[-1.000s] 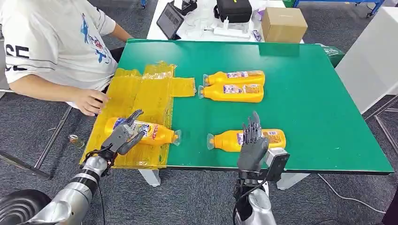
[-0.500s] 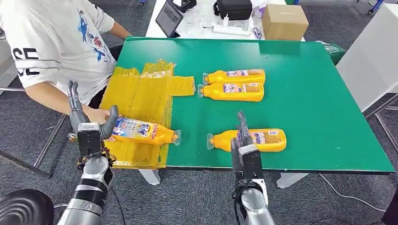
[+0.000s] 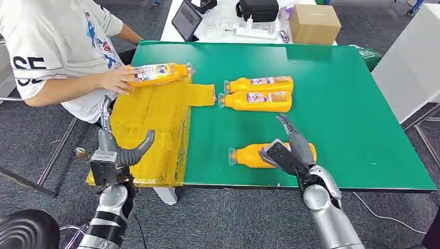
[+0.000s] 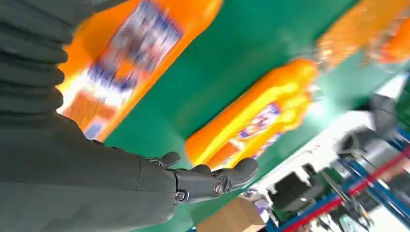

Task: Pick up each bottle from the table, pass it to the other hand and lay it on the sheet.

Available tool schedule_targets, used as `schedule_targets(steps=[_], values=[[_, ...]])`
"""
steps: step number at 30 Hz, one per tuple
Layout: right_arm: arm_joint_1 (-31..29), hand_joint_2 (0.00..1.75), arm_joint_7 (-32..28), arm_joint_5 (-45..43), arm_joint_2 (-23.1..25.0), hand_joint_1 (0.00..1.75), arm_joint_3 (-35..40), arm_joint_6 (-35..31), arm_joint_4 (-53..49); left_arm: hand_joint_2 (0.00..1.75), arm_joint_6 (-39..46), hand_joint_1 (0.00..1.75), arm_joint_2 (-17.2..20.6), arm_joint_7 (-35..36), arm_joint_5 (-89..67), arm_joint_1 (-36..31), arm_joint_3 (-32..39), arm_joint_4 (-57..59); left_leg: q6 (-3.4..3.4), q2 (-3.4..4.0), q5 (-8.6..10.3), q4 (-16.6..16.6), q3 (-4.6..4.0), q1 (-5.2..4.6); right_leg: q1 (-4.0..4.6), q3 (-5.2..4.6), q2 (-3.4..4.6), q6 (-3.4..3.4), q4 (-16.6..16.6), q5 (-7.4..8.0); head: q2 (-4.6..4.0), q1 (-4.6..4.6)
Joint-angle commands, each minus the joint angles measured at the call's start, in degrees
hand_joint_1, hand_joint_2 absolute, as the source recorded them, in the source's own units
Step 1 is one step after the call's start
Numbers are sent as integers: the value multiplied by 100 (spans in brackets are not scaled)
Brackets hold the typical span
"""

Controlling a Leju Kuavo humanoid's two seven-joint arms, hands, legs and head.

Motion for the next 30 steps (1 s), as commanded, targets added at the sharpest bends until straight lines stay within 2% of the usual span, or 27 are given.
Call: schedule_targets(steps=[1, 6, 11, 21, 28, 30], values=[[-782, 175, 44, -173, -914, 0, 375, 929, 1399, 175, -213, 0, -213, 33, -95, -60, -128, 527, 8, 8, -4, -5, 21, 2, 6, 23, 1, -13, -10, -1, 0, -2], [-983, 175, -37, -484, -1256, 0, 838, 1554, 1839, 175, -356, 0, -260, 33, 5, -222, -204, 818, 13, 9, -7, -4, 26, 1, 7, 32, -2, -18, -11, -3, 0, -2], [-1051, 175, 18, -618, -1515, 0, 1275, 1776, 2006, 175, -468, 0, -303, 33, 112, -356, -277, 1074, 10, 6, -7, -4, 22, 1, 7, 29, -5, -17, -9, -4, 0, -2], [-1595, 175, 489, -339, -1899, 0, 2042, 1801, 2250, 175, -528, 0, -336, 33, 225, -431, -283, 1289, 11, 12, -5, -3, 23, 2, 7, 27, 1, -17, -10, -1, 0, 0], [-1923, 175, 737, -11, -1889, 0, 2556, 1861, 2461, 175, -598, 0, -368, 33, 266, -431, -239, 1338, 10, 35, -13, -1, 26, -1, 6, 22, 24, -19, -5, 0, 0, -2], [-1903, 175, 752, 8, -1829, 0, 2623, 1830, 2507, 175, -592, 0, -376, 33, 259, -424, -240, 1333, 6, 17, -6, -4, 16, -1, 4, 16, 12, -11, -6, 2, 0, -2]])
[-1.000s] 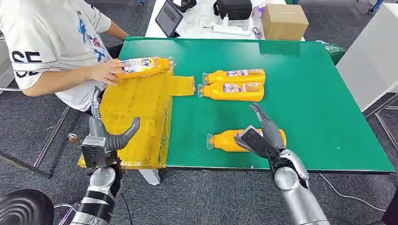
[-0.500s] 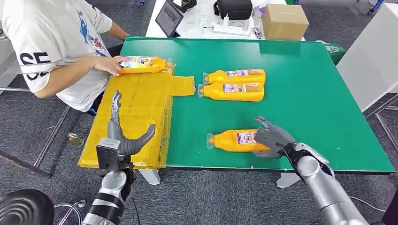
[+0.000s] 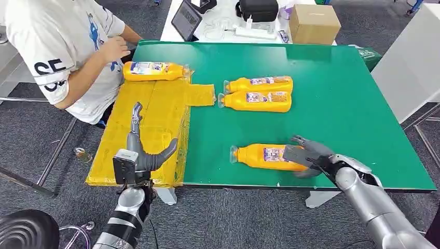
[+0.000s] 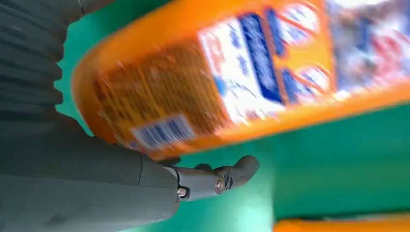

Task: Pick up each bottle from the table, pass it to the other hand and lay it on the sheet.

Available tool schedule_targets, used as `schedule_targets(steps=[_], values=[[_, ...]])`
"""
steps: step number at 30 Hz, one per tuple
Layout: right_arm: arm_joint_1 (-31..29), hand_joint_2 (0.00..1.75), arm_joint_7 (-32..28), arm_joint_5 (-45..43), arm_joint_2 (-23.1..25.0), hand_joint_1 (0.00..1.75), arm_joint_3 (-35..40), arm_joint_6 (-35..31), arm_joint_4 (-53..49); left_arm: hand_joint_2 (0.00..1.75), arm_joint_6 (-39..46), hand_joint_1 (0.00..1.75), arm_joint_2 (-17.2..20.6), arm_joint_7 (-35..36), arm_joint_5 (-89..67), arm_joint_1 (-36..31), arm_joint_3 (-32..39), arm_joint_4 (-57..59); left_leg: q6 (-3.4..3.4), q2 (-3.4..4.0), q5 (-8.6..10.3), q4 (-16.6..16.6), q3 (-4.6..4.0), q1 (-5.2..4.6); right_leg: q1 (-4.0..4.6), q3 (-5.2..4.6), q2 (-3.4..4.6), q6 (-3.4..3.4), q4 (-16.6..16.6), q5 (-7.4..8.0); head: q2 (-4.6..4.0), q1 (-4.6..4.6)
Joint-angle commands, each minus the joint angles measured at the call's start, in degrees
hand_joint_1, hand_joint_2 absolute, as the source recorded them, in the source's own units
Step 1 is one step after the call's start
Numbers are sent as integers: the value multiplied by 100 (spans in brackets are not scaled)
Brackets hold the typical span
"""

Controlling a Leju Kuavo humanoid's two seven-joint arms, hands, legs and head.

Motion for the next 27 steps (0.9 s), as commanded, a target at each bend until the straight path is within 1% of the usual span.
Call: schedule_targets(steps=[1, 3, 4, 5, 6, 7, 8, 9, 10, 11, 12, 13, 14, 18, 20, 22, 23, 24, 25, 27], values=[[-569, 175, 193, 228, 93, 0, 1039, -36, 774, 175, -74, 0, -27, 32, 35, -229, -32, 517, 6, 19, -7, -5, 23, 2, 6, 19, 10, -17, -7, -2, 0, 2], [-499, 175, 212, 269, 209, 0, 1066, -192, 834, 175, -82, 0, -36, 32, 34, -225, -34, 530, 7, 23, -9, -8, 34, 4, 9, 30, 11, -20, -12, -2, 0, 0], [-464, 175, 229, 382, 330, 0, 1107, -382, 957, 175, -102, 0, -41, 32, 20, -223, -44, 558, 3, 15, -5, -5, 20, 6, 9, 17, 7, -13, -10, 0, 0, 2], [-452, 175, 211, 425, 413, 0, 1111, -485, 1053, 175, -88, 0, -48, 32, 8, -216, -43, 565, 6, 24, -9, -8, 32, 6, 11, 27, 12, -19, -13, -1, 0, 0], [-469, 175, 199, 444, 468, 3, 1126, -543, 1145, 175, -84, 0, -50, 32, 2, -217, -40, 569, 4, 17, -6, -7, 24, 6, 10, 21, 9, -13, -12, 0, 0, 2], [-413, 175, 131, 447, 535, 16, 1076, -659, 1175, 175, -78, 0, -54, 32, 0, -212, -32, 571, 7, 30, -9, -11, 38, 8, 14, 33, 18, -20, -19, 1, 0, 2], [-380, 175, 106, 468, 557, 37, 1053, -726, 1168, 175, -75, 0, -55, 32, 1, -209, -27, 570, 5, 21, -7, -8, 28, 8, 12, 25, 12, -15, -14, 1, 0, 4], [-380, 175, 106, 468, 557, 49, 1053, -726, 1168, 175, -75, 0, -55, 32, 1, -209, -27, 570, 7, 26, -8, -10, 36, 8, 14, 32, 16, -19, -17, 1, 0, 0], [-325, 175, 72, 470, 597, 134, 993, -834, 1152, 175, -76, 0, -56, 32, 0, -206, -19, 568, 5, 19, -6, -7, 27, 6, 11, 23, 11, -15, -11, 0, 0, 2], [-280, 175, 54, 463, 624, 154, 954, -872, 1142, 175, -81, 0, -57, 32, -4, -203, -18, 573, 6, 24, -7, -8, 32, 8, 13, 27, 14, -18, -13, 1, 0, 2], [-280, 175, 54, 463, 624, 168, 954, -872, 1142, 175, -81, 0, -57, 32, -4, -203, -18, 573, 8, 30, -8, -12, 46, 10, 17, 39, 17, -25, -20, 1, 0, 2], [-220, 175, 22, 468, 647, 169, 889, -943, 1114, 175, -98, 0, -62, 32, -3, -210, -11, 594, 6, 22, -5, -11, 37, 9, 15, 31, 13, -21, -16, 2, 0, 2], [-163, 175, -1, 467, 660, 175, 854, -975, 1096, 175, -104, 0, -70, 32, -5, -204, -12, 597, 5, 19, -4, -8, 36, 9, 14, 29, 10, -18, -14, 1, 0, 4], [79, 175, -127, 472, 683, 175, 606, -1123, 884, 175, -177, 0, -92, 32, -10, -189, -25, 597, 4, 16, -3, -10, 41, 11, 16, 35, 3, -18, -17, 0, 0, 4], [310, 175, -306, 366, 750, 175, 243, -1296, 577, 175, -293, 0, -117, 57, 18, -171, -30, 584, 6, 19, -5, -13, 50, 9, 14, 41, 3, -21, -18, -1, 0, 7], [310, 175, -306, 366, 750, 175, 243, -1296, 577, 175, -293, 0, -117, 57, 18, -171, -30, 584, 6, 18, -6, -13, 53, 10, 15, 46, 0, -23, -19, -4, 0, 0], [573, 175, -565, 207, 1007, 175, -300, -1779, 197, 175, -428, 0, -129, 189, 85, -134, -30, 553, 6, 20, -7, -14, 56, 10, 16, 48, 0, -24, -20, -4, 0, 0], [702, 175, -721, 154, 1206, 175, -617, -2002, -32, 175, -491, 0, -135, 259, 122, -105, -17, 525, 5, 22, -6, -10, 48, 10, 15, 40, 2, -20, -16, -3, 0, 7], [862, 175, -689, 274, 1432, 175, -884, -2089, -430, 175, -572, 0, -132, 314, 151, -60, -16, 472, 6, 27, -8, -13, 54, 10, 16, 46, 3, -24, -18, -4, 0, 2], [1077, 175, -1160, 15, 2092, 175, -1648, -2895, -1100, 175, -817, 0, -134, 623, 342, 6, 11, 450, 3, 46, -12, -15, 56, 10, 16, 40, 23, -26, -17, -3, 0, 4]])
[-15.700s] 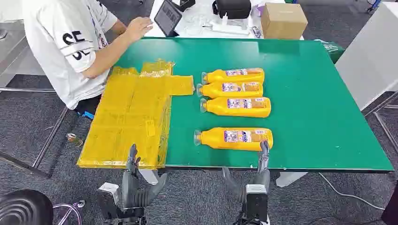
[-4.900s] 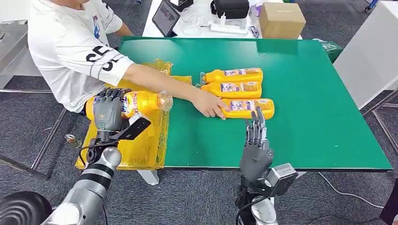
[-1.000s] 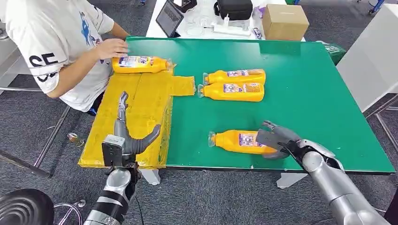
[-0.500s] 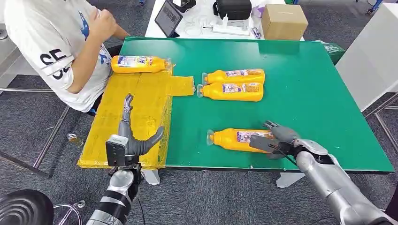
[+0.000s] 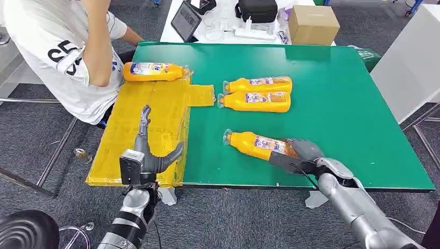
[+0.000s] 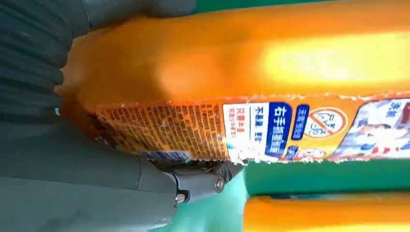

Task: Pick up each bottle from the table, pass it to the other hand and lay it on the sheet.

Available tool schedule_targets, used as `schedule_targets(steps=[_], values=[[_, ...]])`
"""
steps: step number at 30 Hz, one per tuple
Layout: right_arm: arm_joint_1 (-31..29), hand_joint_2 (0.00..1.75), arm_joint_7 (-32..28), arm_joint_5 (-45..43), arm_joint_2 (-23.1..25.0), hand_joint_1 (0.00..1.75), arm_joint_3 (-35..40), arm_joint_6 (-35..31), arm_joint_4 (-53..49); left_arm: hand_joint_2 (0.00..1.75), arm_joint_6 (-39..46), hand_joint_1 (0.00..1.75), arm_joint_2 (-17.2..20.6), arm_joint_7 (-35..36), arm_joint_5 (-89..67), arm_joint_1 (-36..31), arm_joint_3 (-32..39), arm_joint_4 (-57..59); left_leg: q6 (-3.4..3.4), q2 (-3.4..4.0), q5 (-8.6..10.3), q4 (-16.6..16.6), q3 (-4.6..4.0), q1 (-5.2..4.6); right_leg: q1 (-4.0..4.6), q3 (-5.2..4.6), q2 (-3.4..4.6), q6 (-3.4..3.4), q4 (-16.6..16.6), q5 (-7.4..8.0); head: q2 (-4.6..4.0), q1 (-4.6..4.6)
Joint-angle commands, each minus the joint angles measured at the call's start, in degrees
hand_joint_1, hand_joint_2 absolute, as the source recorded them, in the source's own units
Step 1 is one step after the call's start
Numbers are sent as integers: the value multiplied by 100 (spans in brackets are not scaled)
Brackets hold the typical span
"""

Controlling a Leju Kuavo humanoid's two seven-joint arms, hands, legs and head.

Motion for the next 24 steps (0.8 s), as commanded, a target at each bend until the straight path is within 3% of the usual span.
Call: schedule_targets(steps=[1, 2, 4, 7, 17, 20, 24], values=[[1035, 175, -632, -233, 1618, 175, -2077, -1338, -1863, 175, -530, 0, 16, 561, 344, 44, -17, 180, 5, 29, -16, -14, 38, 7, 14, 31, 17, -31, -15, -7, 0, 2], [1037, 175, -596, -220, 1623, 175, -2074, -1322, -1902, 175, -534, 0, 19, 560, 344, 46, -20, 181, 0, 44, -14, -5, 14, 4, 9, 1, 37, -22, -2, -1, 0, 2], [1248, 175, -1380, -987, 2274, 175, -2827, -2278, -2767, 175, -1033, 0, 21, 921, 836, 60, -13, 288, 0, 38, -12, -3, -6, -2, 3, -18, 34, -20, 9, -3, 0, 4], [1462, 175, -1608, -1195, 2477, 175, -3091, -2667, -3312, 175, -1328, 0, 44, 1085, 1138, 8, -115, 426, 2, 10, -4, -3, -19, 3, 5, -27, 4, -12, 4, -4, 0, 2], [1560, 175, -1752, -1264, 2491, 175, -3151, -2746, -3356, 175, -1425, 0, 53, 1131, 1256, -17, -152, 461, 7, -7, -9, -4, -8, 0, 1, -4, -5, -22, -3, -11, 0, 0], [1713, 175, -2095, -1462, 2648, 175, -3305, -2974, -3402, 175, -1852, 0, 87, 1285, 1668, -39, -248, 436, 5, -9, -7, -7, -9, -1, 1, -8, -5, -21, -4, -10, 0, 0], [1864, 175, -2321, -1425, 2640, 175, -3056, -2395, -2784, 175, -2509, 0, 205, 1395, 2243, 47, -546, 215, 6, -8, -9, -10, -4, 3, 6, -2, -5, -18, -11, -10, 0, -2]])
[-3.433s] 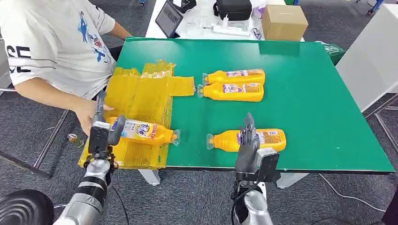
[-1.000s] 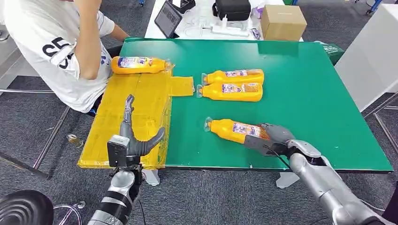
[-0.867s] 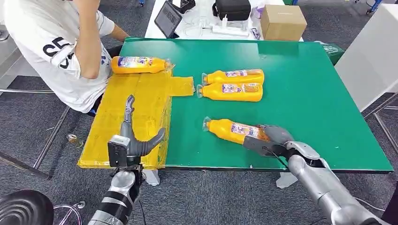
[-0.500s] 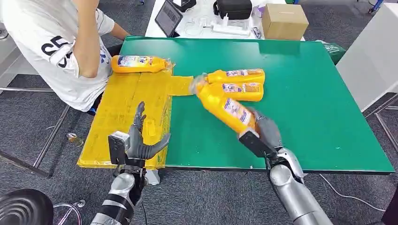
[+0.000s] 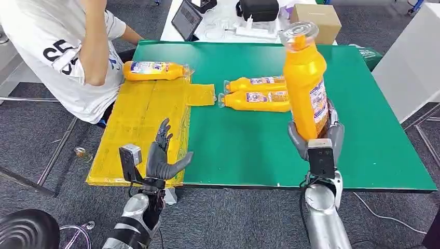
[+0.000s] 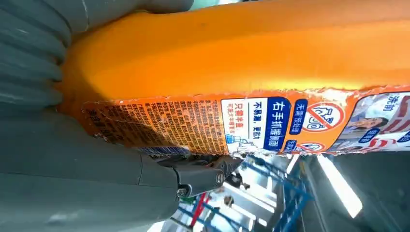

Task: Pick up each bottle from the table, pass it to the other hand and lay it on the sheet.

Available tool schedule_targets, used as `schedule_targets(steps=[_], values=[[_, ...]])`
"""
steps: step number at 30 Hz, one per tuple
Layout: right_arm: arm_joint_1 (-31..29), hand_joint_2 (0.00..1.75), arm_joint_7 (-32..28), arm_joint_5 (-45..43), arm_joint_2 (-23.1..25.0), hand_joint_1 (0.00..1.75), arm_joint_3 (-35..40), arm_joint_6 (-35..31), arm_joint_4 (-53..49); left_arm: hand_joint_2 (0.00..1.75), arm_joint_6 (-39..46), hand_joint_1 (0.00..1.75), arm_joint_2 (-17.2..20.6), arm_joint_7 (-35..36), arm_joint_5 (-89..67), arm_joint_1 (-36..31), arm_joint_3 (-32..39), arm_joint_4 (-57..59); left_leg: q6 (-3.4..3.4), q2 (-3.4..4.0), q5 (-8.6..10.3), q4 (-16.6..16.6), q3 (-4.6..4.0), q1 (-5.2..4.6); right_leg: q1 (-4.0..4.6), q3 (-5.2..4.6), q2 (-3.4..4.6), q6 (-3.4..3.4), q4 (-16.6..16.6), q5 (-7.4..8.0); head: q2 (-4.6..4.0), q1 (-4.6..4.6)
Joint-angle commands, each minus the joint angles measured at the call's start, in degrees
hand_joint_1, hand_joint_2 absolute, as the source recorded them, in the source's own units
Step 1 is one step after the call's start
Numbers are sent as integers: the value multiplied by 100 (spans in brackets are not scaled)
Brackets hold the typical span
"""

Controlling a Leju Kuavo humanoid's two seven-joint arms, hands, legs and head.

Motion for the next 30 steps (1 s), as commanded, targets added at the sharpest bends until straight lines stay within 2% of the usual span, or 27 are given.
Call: schedule_targets(steps=[1, 4, 6, 7, 9, 13, 23, 27, 28, 29, 30], values=[[208, 175, -392, 87, 230, 175, 69, 664, 818, 175, -959, 0, 251, 189, 829, -88, -525, 25, 9, 15, -14, -11, 45, 5, 12, 45, 4, -22, -17, -9, 0, -2], [282, 175, -641, 398, 438, 175, 560, 859, 1770, 175, -1268, 0, 287, 188, 964, 10, -841, -184, 6, 23, -12, -12, 37, 7, 12, 35, 17, -16, -18, -2, 0, 0], [278, 175, -756, 711, 549, 175, 930, 718, 2313, 175, -1407, 0, 297, 211, 1003, 26, -1011, -238, 2, 21, -9, -11, 28, 9, 13, 28, 16, -14, -17, 1, 0, -2], [250, 175, -827, 706, 659, 175, 1093, 737, 2593, 175, -1392, 0, 292, 210, 994, 28, -1079, -260, 5, 40, -18, -20, 59, 12, 19, 54, 30, -26, -27, -2, 0, 0], [265, 175, -833, 728, 712, 175, 1136, 662, 2633, 175, -1382, 0, 281, 211, 993, 30, -1095, -264, 1, 24, -10, -11, 27, 9, 13, 27, 18, -15, -14, -1, 0, -2], [77, 175, -817, 1058, 843, 175, 1737, 542, 3178, 175, -1513, 0, 278, 273, 1046, -75, -1272, -89, 5, 39, -16, -13, 43, 9, 15, 37, 29, -23, -16, -3, 0, -2], [-42, 175, -799, 1225, 889, 175, 2046, 319, 3339, 175, -1522, 0, 277, 270, 1018, -127, -1359, 25, 4, 19, -7, -8, 19, 3, 6, 18, 11, -14, -7, -2, 0, 0], [-206, 175, -791, 1106, 965, 175, 2280, 106, 3575, 175, -1523, 0, 244, 338, 1010, -281, -1466, 607, 6, 27, -13, -11, 37, 6, 12, 34, 16, -23, -11, -5, 0, -2], [-204, 175, -816, 1058, 975, 175, 2294, 71, 3600, 175, -1527, 0, 225, 321, 995, -310, -1500, 775, 11, 43, -23, -17, 69, 10, 20, 64, 24, -39, -20, -10, 0, 0], [-190, 175, -816, 1015, 982, 175, 2296, 69, 3609, 175, -1506, 0, 196, 325, 1001, -312, -1503, 867, 5, 20, -10, -11, 33, 4, 9, 31, 11, -19, -10, -5, 0, -2], [-183, 175, -820, 1009, 981, 175, 2302, 62, 3609, 175, -1511, 0, 189, 315, 1002, -313, -1506, 893, 5, 16, -8, -13, 32, 4, 9, 31, 7, -17, -13, -4, 0, -2]])
